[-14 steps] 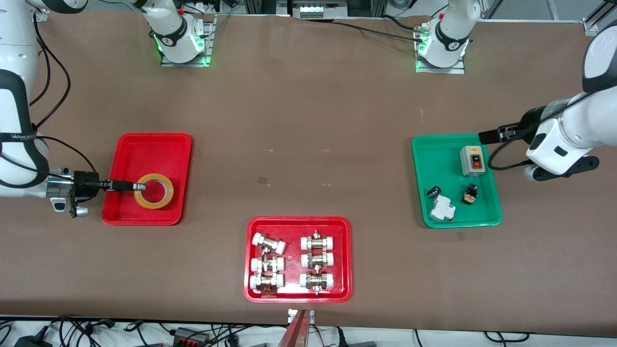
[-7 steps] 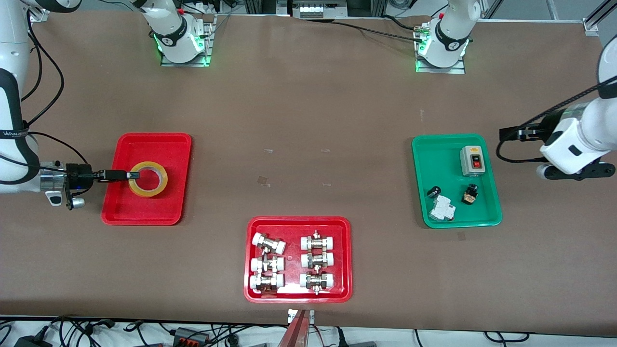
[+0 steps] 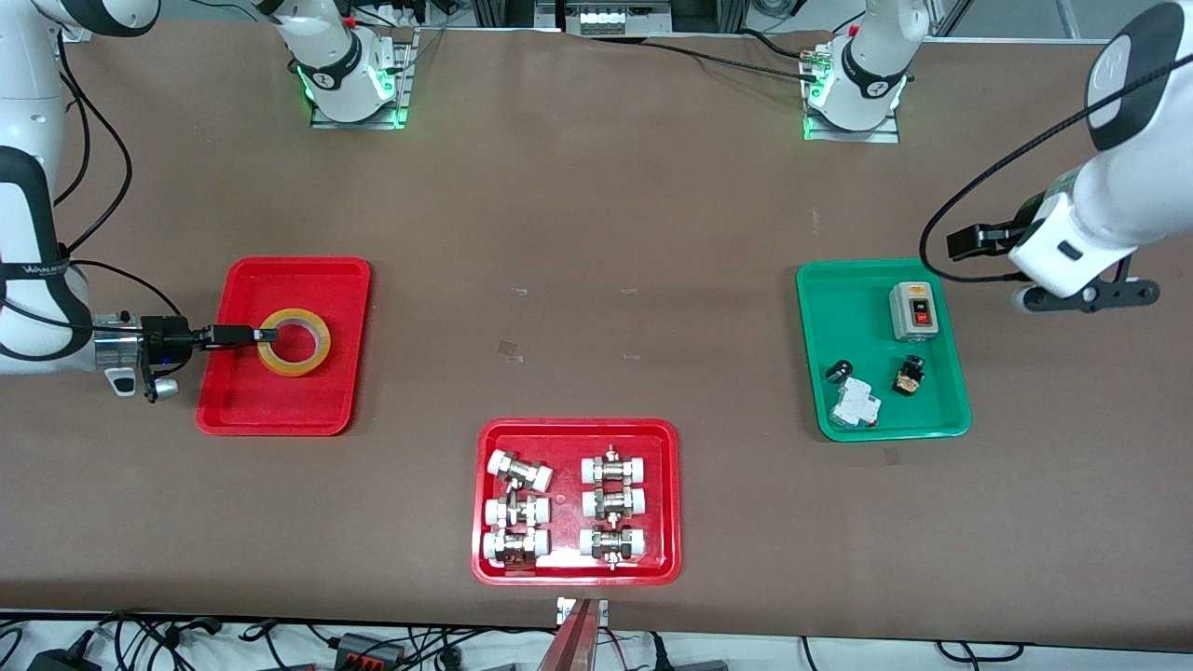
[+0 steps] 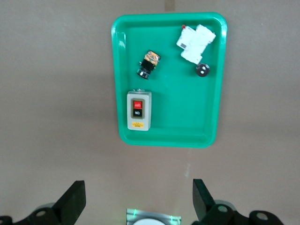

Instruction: Left arm passes tape to right arm into tray

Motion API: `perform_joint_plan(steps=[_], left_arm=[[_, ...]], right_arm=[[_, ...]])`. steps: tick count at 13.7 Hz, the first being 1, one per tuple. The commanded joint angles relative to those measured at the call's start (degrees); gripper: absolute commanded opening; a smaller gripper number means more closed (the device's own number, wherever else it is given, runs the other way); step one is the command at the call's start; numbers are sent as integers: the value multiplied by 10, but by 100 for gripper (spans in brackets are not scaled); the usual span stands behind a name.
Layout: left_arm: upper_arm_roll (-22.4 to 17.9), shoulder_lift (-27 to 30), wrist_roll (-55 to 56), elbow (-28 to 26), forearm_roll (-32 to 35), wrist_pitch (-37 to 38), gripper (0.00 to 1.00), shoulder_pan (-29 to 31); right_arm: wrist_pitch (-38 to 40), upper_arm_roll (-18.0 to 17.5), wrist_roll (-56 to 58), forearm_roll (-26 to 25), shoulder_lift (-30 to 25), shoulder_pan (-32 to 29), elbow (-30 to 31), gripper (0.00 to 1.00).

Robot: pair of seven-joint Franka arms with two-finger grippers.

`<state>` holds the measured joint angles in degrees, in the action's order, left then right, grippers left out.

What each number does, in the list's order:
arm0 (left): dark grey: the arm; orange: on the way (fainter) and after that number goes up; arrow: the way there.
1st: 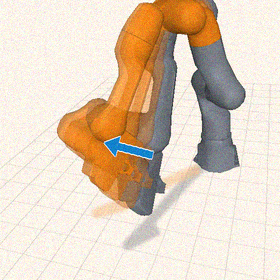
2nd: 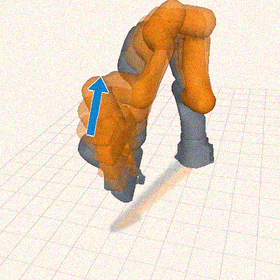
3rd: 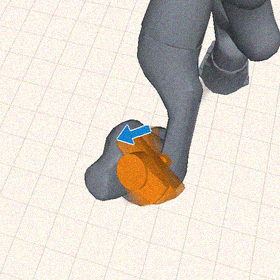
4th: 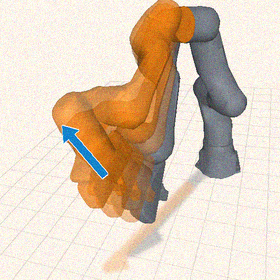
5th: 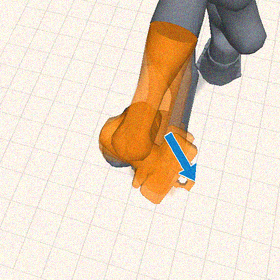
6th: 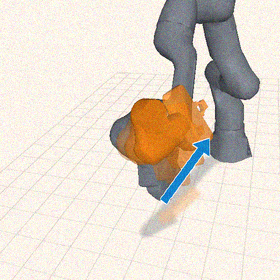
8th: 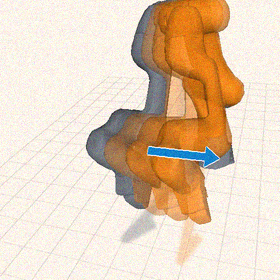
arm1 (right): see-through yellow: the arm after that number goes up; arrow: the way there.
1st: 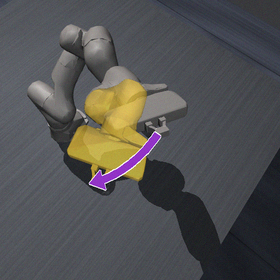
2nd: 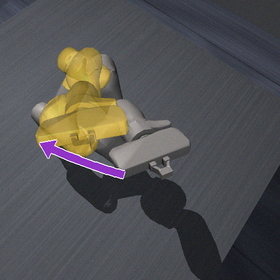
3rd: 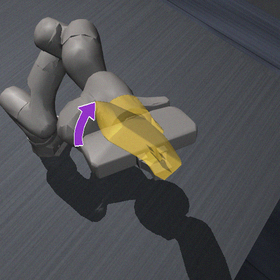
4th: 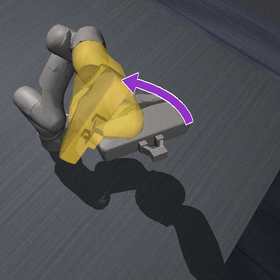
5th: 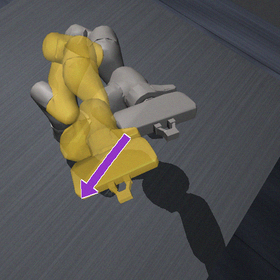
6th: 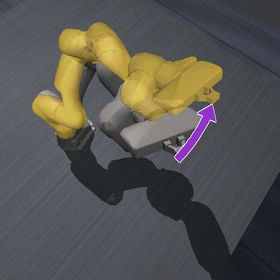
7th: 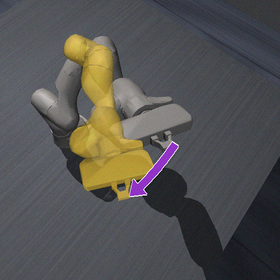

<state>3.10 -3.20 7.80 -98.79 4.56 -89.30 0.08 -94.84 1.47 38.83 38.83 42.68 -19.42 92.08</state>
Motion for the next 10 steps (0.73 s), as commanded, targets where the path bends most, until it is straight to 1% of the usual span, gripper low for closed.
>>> perform_joint_plan(steps=[1,2,3,4,6,8,10], left_arm=[[-38,9,-38,1,-12,-17,100,-30],[-44,-10,-56,30,-6,21,100,-44],[-56,-31,-72,66,3,45,100,-63],[-71,-38,-80,84,7,55,100,-74],[-72,-41,-79,97,8,57,100,-75],[-73,-57,-60,116,2,59,100,-73],[-64,-59,-45,135,6,71,100,-52]], right_arm=[[8,-10,5,-10,-10,-5,-2,100],[4,-10,2,-32,-14,0,-4,100],[-3,-10,-1,-61,-15,10,-7,100],[-14,-10,-1,-79,-22,19,-6,100],[-24,-10,-1,-110,-31,31,-6,100],[-32,-10,-1,-135,-37,44,-7,100],[-40,-10,-1,-161,-45,69,-6,100]])
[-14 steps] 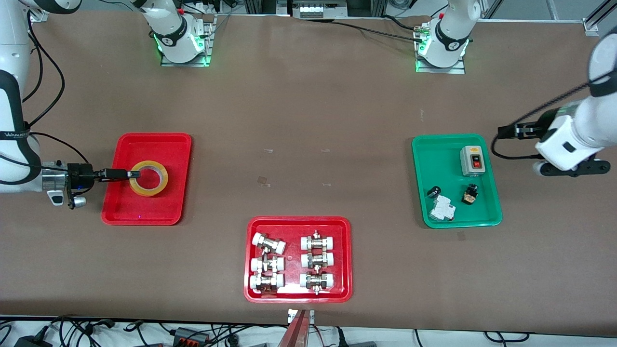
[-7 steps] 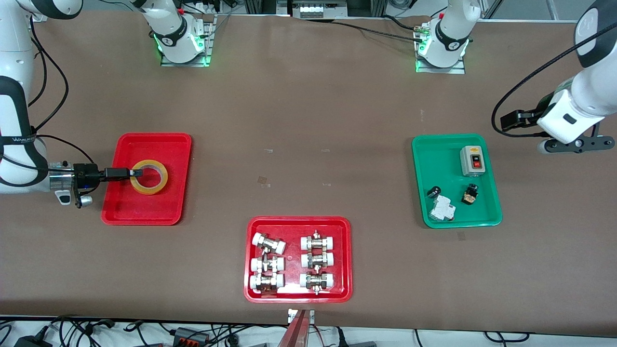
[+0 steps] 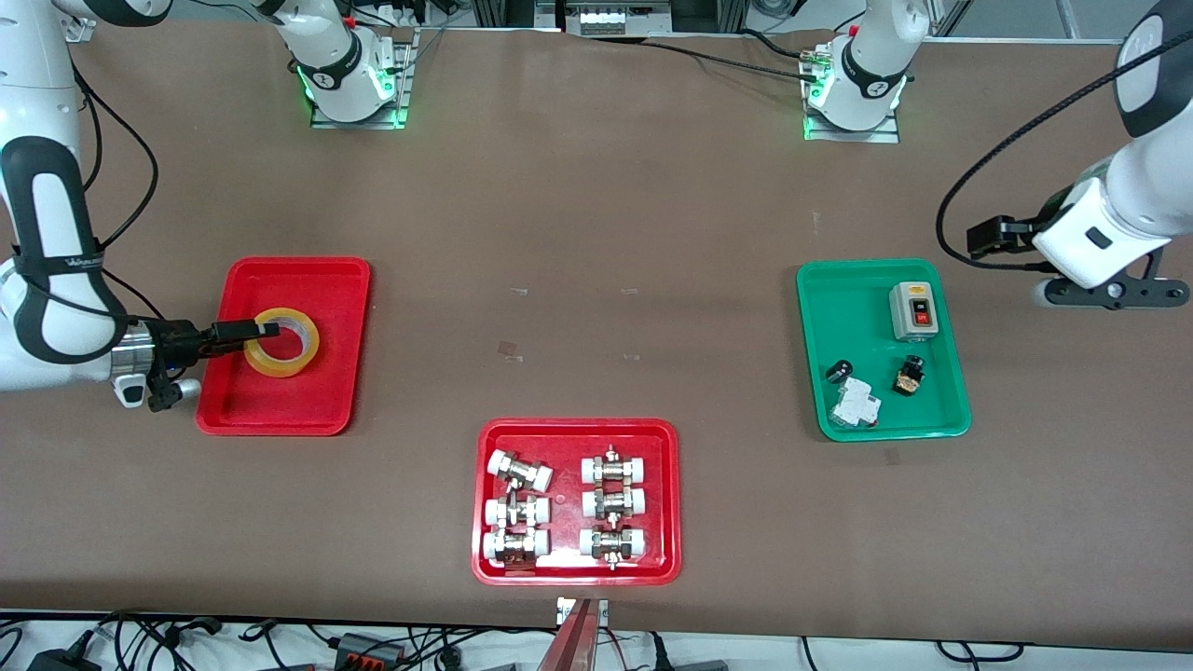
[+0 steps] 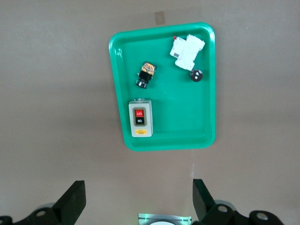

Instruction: Left arm passes tape to right arm into tray

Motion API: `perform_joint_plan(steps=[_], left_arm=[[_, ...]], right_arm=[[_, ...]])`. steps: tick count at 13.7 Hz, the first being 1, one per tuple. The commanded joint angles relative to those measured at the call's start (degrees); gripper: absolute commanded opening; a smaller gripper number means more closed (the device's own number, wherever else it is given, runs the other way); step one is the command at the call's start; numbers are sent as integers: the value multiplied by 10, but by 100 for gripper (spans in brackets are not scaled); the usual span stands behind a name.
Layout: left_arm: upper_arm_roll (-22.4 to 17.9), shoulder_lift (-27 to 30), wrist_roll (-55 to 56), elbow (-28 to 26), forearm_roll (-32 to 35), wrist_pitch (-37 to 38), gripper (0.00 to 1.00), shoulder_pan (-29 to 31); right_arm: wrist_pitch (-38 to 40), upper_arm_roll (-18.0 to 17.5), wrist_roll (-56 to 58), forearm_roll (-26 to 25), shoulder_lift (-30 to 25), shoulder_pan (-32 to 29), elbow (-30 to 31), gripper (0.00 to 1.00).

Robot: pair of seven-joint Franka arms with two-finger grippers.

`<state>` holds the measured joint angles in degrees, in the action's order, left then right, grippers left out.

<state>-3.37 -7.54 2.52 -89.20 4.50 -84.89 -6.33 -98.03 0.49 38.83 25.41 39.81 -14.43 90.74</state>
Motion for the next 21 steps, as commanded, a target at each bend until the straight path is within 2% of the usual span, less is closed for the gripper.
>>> perform_joint_plan(steps=[1,2,4,6,10,11,13,15,18,21], left_arm=[[15,-15,9,41,3,39,100,29],[44,-12,8,42,-2,34,100,59],[90,-9,9,40,-53,38,100,126],[83,1,10,31,-51,18,100,128],[83,71,12,-89,-35,-69,100,127],[78,65,4,-84,-28,-71,100,120],[11,60,-1,-62,-12,-60,100,49],[9,67,-34,-60,-26,-28,100,45],[6,71,-43,-38,-51,-33,100,46],[6,70,-43,-37,-53,-37,100,46]], right_arm=[[-9,-1,-1,-36,-19,21,8,100],[-9,0,0,-39,-19,20,8,100],[-9,-1,5,-44,-17,16,13,100],[-9,-1,19,-44,-13,9,13,100],[-26,0,28,-60,-12,16,12,100],[-40,-1,28,-83,-13,24,13,100],[-47,0,28,-93,-16,38,13,100],[-47,-1,20,-114,-22,41,12,100],[-47,0,12,-129,-46,52,10,100],[-50,0,13,-134,-40,40,26,100]])
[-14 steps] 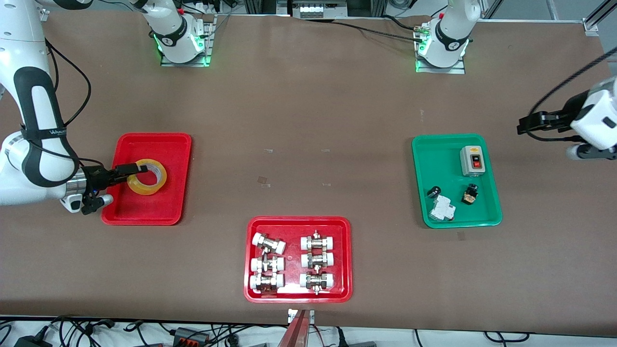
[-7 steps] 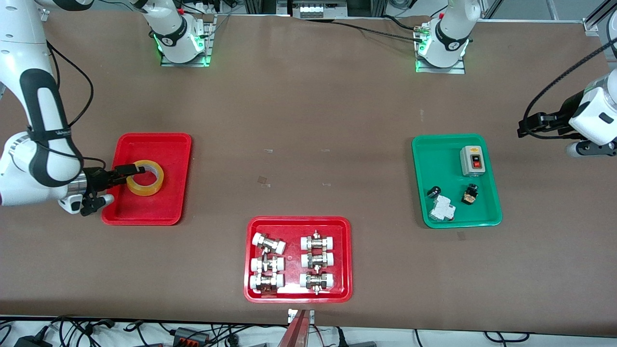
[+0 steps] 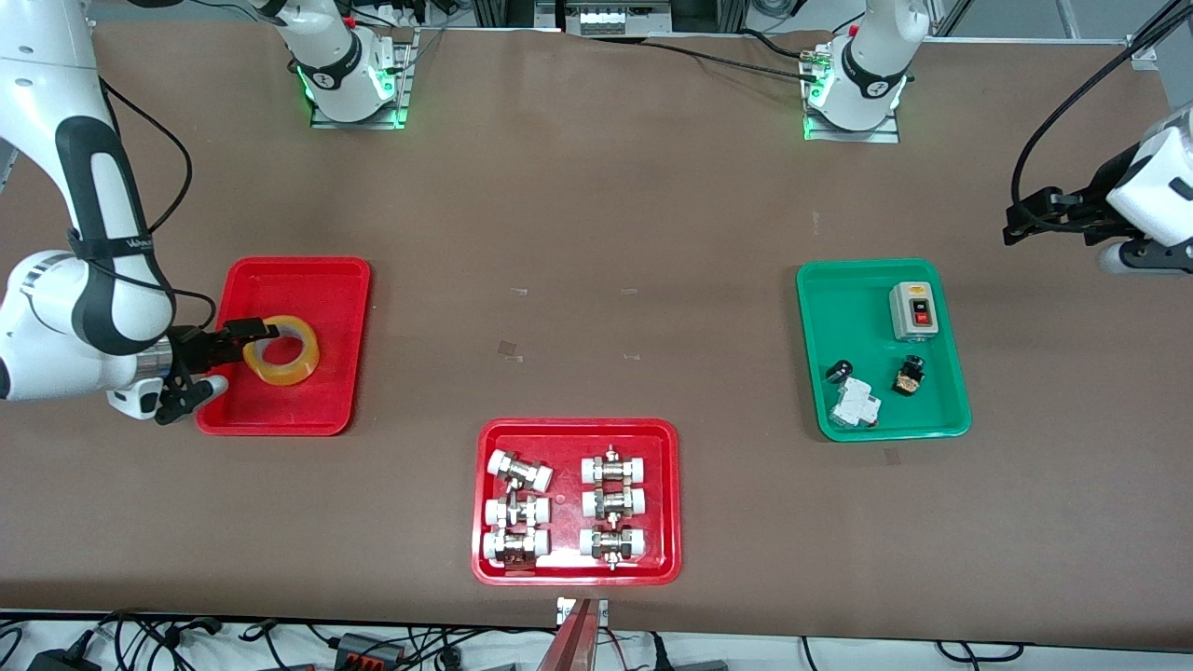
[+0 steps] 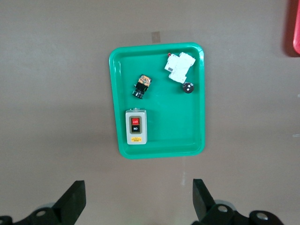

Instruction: Left arm passes tape to right arm into tray

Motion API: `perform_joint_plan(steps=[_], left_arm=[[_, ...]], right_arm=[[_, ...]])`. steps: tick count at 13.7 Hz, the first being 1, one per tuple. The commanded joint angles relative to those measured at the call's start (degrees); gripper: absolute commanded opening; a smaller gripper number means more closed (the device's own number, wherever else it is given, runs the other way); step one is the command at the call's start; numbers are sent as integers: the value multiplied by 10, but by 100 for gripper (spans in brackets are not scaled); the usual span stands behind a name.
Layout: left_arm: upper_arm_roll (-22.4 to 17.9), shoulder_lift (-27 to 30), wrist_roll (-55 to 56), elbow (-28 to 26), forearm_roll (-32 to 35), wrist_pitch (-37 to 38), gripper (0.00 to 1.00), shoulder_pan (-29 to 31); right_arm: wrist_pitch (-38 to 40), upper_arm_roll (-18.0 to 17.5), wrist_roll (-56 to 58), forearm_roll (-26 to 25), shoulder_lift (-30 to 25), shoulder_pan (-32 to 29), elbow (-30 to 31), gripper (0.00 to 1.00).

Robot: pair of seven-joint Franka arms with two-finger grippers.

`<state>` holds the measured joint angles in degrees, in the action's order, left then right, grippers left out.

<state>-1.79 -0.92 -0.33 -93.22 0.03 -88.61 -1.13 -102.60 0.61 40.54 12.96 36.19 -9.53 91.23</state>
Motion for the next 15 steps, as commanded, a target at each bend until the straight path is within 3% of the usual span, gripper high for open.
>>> perform_joint_plan(steps=[1,4,10,13,15], left_arm=[[-8,4,-14,3,-5,-9,100,-6],[-8,4,-15,3,-6,-12,100,-6],[-9,3,-16,1,-12,-10,100,-5],[-9,3,-16,1,-12,-14,100,-5],[-8,3,-16,2,-12,-14,100,-6]], right_arm=[[-6,-3,-4,-8,-3,-14,24,100],[-2,-3,-22,-8,-29,0,7,100],[3,-3,-270,-22,-114,46,-47,100],[71,-5,-380,-61,-134,63,-89,100],[125,-7,-390,-96,-148,65,-136,100]])
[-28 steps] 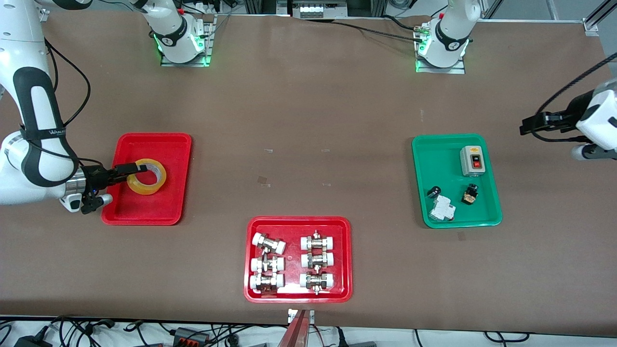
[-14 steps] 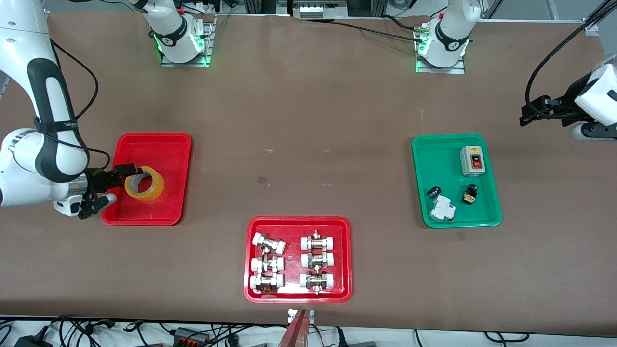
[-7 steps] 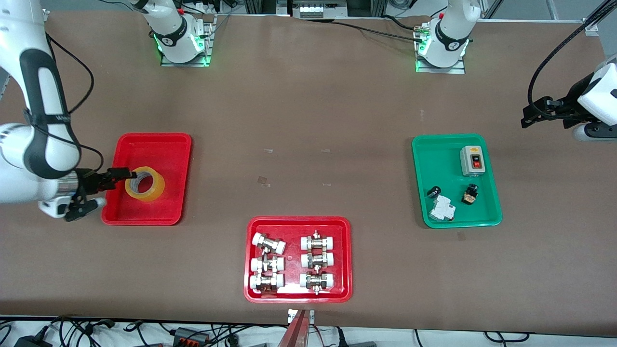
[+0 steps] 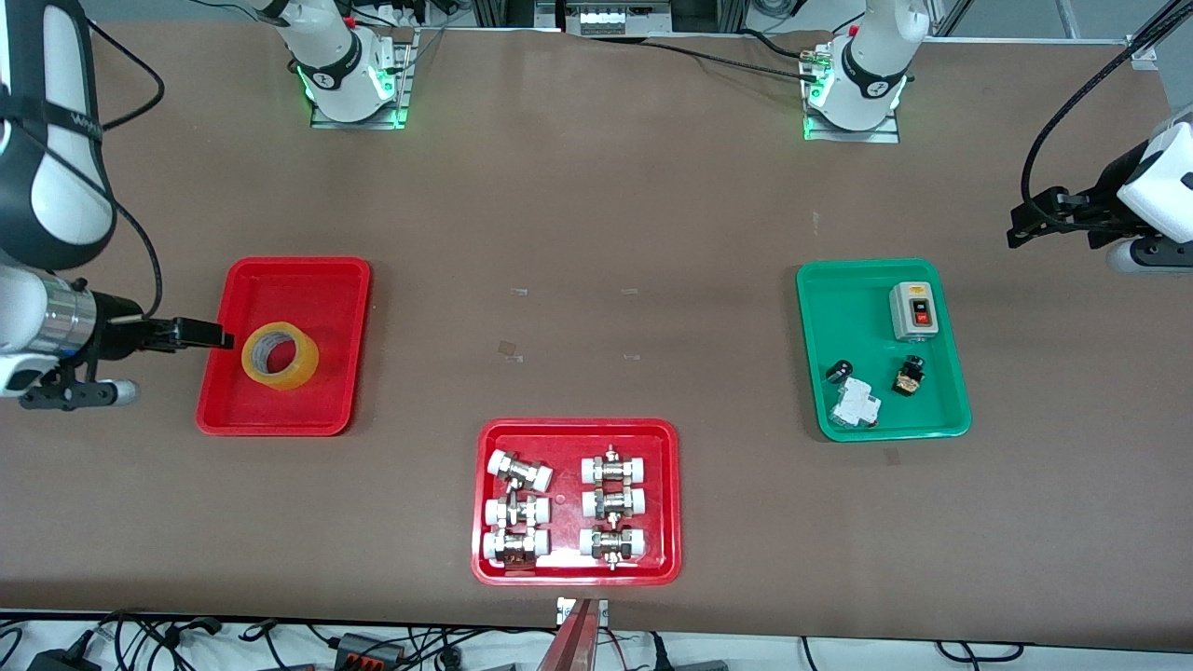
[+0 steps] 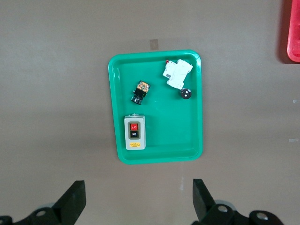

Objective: Left arm passes tape to right arm into tray
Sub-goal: 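Open the right gripper and draw it back from the tape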

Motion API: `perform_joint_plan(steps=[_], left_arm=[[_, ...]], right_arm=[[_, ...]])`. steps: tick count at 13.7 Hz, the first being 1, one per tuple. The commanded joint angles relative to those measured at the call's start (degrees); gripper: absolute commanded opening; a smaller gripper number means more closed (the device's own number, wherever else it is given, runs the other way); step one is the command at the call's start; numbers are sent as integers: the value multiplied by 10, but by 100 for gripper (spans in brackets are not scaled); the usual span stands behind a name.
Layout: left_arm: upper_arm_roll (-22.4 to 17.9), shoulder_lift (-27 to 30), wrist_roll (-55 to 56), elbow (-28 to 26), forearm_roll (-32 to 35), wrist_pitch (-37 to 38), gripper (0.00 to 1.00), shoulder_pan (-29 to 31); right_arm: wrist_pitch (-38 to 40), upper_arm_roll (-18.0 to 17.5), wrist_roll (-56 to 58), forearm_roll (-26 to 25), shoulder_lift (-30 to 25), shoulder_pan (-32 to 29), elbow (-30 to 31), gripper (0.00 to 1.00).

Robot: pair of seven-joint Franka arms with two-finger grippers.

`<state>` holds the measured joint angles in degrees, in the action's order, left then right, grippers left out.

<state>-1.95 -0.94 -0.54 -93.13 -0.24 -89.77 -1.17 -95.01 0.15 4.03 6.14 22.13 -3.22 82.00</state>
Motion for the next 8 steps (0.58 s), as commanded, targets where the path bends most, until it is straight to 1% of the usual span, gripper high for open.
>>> perform_joint_plan(steps=[1,3,4,7,8], left_arm=[[-7,3,-14,1,-9,-2,100,-6],[-6,3,-14,2,-9,-3,100,-7],[-6,3,-14,2,-9,-2,100,-7],[-6,4,-14,2,-9,-2,100,-9],[-6,3,-14,2,-10,-3,100,-9]], right_arm=[[72,-2,-17,-30,-12,1,-69,100],[85,-1,-16,-30,-12,0,-112,100],[85,1,-17,-32,-12,0,-123,100],[75,-2,-27,-51,-15,3,-125,100],[56,1,-26,-52,-23,11,-122,100]])
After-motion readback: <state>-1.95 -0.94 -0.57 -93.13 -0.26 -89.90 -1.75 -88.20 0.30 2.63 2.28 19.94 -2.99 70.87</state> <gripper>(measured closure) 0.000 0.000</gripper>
